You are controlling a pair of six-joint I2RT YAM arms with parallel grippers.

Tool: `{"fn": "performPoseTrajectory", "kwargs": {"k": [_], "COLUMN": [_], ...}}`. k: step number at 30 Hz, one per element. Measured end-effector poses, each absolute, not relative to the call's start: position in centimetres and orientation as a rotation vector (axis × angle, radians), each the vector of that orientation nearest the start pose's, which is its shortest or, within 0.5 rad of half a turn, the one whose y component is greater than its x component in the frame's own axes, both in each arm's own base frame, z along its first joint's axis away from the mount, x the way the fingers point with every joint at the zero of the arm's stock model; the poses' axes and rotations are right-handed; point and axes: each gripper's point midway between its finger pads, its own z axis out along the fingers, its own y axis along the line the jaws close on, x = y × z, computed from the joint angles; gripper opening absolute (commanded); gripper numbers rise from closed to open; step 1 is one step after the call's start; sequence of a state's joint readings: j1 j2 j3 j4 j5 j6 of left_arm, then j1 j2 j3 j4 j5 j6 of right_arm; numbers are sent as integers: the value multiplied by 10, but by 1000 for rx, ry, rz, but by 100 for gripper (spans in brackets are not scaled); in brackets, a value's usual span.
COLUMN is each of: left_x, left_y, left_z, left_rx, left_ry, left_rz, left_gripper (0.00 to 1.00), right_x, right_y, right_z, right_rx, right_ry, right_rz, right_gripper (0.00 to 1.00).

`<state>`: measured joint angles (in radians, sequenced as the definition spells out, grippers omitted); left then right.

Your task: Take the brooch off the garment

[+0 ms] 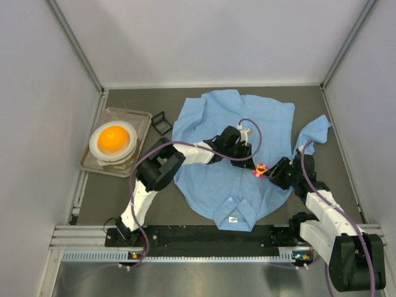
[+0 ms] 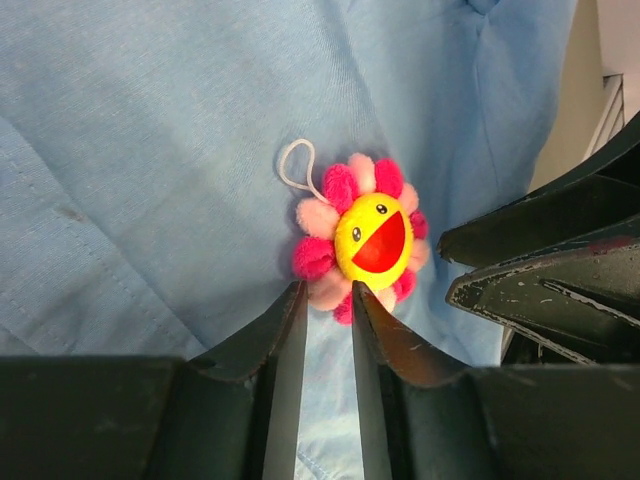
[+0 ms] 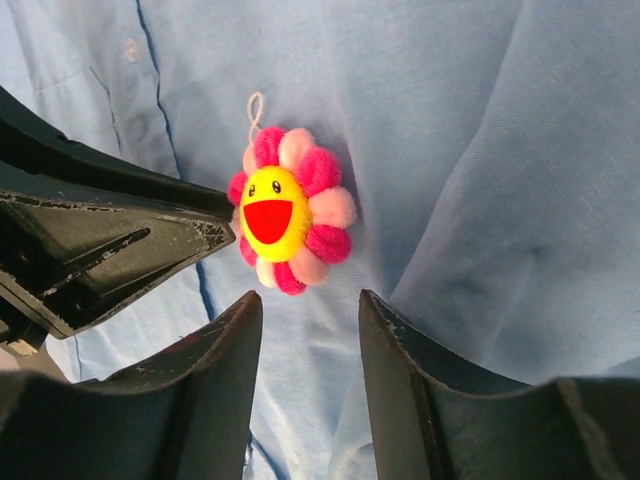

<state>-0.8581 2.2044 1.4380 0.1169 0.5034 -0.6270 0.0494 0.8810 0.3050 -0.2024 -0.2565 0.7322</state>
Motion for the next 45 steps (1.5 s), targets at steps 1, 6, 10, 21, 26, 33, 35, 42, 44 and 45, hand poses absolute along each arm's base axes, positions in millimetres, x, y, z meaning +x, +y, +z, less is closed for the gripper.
{"fn": "performPoseTrajectory", "kwargs": {"k": [1, 6, 10, 21, 26, 33, 35, 42, 44, 45], "left_x": [277, 278, 278, 283, 287, 296, 292, 266, 262, 262], "left_y": [-482, -481, -483, -481, -474, -464, -462, -465, -469, -470], "left_z": [41, 34, 34, 38, 55, 92, 95, 71, 71, 72], "left_rx": [600, 610, 617, 665, 713, 765, 795, 917, 923, 916], "left_ry": [2422, 2438, 2436, 2438, 2400, 2268, 2224, 2181, 2174, 2170], "left_rz": [-1291, -1270, -1272, -1205, -1123, -1045, -1028, -942, -947, -951], "left_gripper": [28, 25, 25, 57, 62, 45, 46, 39, 36, 36], "right_x": [233, 235, 240, 250, 255, 257, 257, 258, 260, 261], "right_y": [83, 84, 86, 97, 99, 102, 103, 103, 103, 103], "right_z": [44, 42, 39, 38, 46, 49, 49, 50, 51, 52], "right_rx": [691, 694, 695, 678, 652, 634, 634, 662, 686, 704], "right_ry": [2324, 2326, 2325, 2316, 2282, 2273, 2272, 2271, 2269, 2263], "right_rz": [673, 682, 697, 784, 805, 831, 832, 839, 846, 851], "right_gripper": [45, 47, 47, 47, 47, 47, 47, 47, 47, 46]}}
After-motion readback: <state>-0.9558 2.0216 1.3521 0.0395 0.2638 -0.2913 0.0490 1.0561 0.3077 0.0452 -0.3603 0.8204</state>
